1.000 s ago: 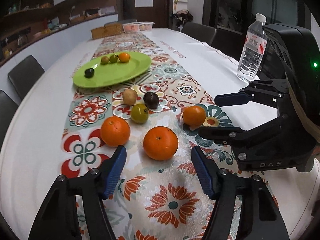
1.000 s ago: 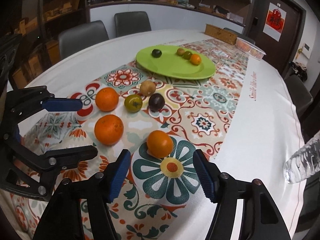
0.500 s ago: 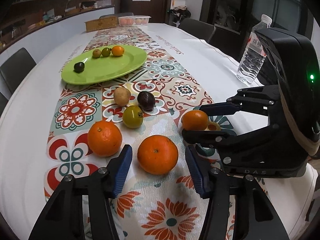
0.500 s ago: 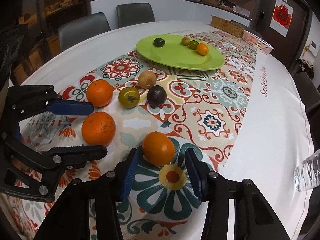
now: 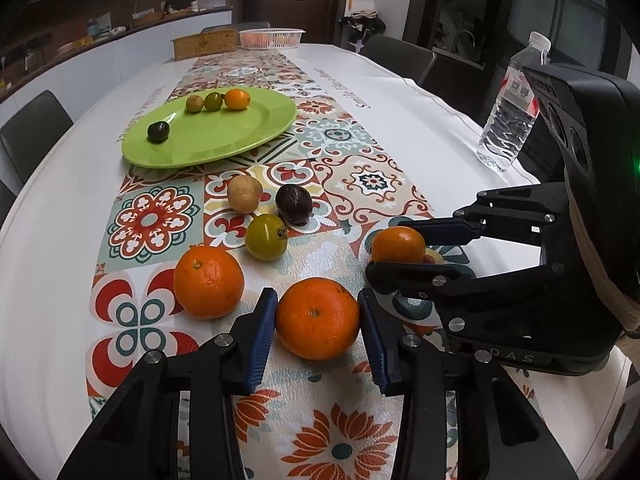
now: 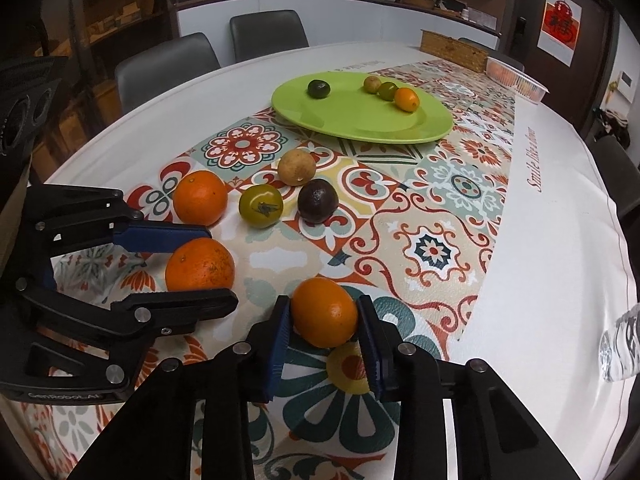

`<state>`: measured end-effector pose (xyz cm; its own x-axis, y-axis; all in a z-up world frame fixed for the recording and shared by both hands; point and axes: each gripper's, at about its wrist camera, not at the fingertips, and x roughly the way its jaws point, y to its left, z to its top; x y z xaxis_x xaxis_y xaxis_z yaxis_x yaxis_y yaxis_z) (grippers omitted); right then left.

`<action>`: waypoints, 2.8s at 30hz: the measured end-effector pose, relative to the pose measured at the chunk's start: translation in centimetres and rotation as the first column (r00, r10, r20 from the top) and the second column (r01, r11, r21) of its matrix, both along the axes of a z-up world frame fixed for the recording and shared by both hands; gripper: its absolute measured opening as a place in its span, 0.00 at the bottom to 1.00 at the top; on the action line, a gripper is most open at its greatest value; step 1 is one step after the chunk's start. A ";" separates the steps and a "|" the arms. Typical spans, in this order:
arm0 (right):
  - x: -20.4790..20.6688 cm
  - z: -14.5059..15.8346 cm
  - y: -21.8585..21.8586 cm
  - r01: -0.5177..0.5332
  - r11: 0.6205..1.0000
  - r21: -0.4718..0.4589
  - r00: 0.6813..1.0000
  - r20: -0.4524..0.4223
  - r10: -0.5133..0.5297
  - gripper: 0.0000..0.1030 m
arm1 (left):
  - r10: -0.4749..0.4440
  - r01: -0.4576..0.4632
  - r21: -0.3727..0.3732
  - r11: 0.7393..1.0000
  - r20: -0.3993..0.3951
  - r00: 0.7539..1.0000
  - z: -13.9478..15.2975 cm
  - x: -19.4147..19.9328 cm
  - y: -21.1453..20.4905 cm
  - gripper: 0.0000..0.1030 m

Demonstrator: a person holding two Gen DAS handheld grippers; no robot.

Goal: Organize fruits
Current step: 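Grasp a large orange with the left tool while the right tool grasps another orange, then carry both oranges to the green plate and open both tools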

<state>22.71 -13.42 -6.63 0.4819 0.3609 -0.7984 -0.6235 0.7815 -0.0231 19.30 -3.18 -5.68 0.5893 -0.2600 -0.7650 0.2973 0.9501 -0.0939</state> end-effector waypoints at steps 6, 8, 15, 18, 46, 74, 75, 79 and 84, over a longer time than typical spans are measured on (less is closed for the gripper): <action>-0.8 1.0 -0.6 0.027 0.999 0.025 0.999 0.016 -0.027 0.33 | 0.003 -0.004 0.015 1.000 0.031 1.000 0.9 -0.8 -0.1 0.39; -1.2 1.4 -0.7 0.033 0.999 0.034 0.999 0.025 -0.034 0.33 | 0.007 -0.007 0.013 1.000 0.041 0.999 1.3 -1.0 -0.1 0.39; -2.4 3.1 -1.1 0.056 0.996 0.068 0.997 0.052 -0.060 0.33 | 0.029 -0.029 0.005 1.000 0.083 0.996 3.0 -2.1 0.3 0.39; -2.7 3.8 -1.2 0.071 0.994 0.087 0.995 0.060 -0.076 0.33 | 0.038 -0.039 0.004 0.999 0.104 0.994 3.9 -2.6 0.6 0.39; -2.4 10.7 0.8 0.107 0.973 0.205 0.967 0.206 -0.150 0.33 | 0.132 -0.140 0.006 0.990 0.303 0.944 10.9 -2.2 4.2 0.39; 9.6 10.7 4.3 0.168 0.968 0.187 0.974 0.118 -0.192 0.33 | 0.160 -0.167 0.013 0.986 0.225 0.961 9.9 10.7 7.9 0.39; 10.3 10.4 4.5 0.169 0.969 0.180 0.976 0.106 -0.189 0.33 | 0.161 -0.167 0.011 0.986 0.217 0.963 9.7 11.2 8.1 0.39; 12.4 9.4 5.1 0.177 0.972 0.155 0.979 0.074 -0.190 0.33 | 0.163 -0.166 0.003 0.986 0.172 0.971 8.5 13.4 8.7 0.39; 14.8 8.1 6.3 0.179 0.977 0.113 0.981 0.054 -0.186 0.33 | 0.164 -0.164 -0.008 0.986 0.120 0.979 7.0 15.8 9.2 0.39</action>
<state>37.51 -7.09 1.45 0.5963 0.3439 -0.7254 -0.4700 0.8821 0.0318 35.12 6.03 1.29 0.7112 -0.1513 -0.6865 0.1467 0.9870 -0.0656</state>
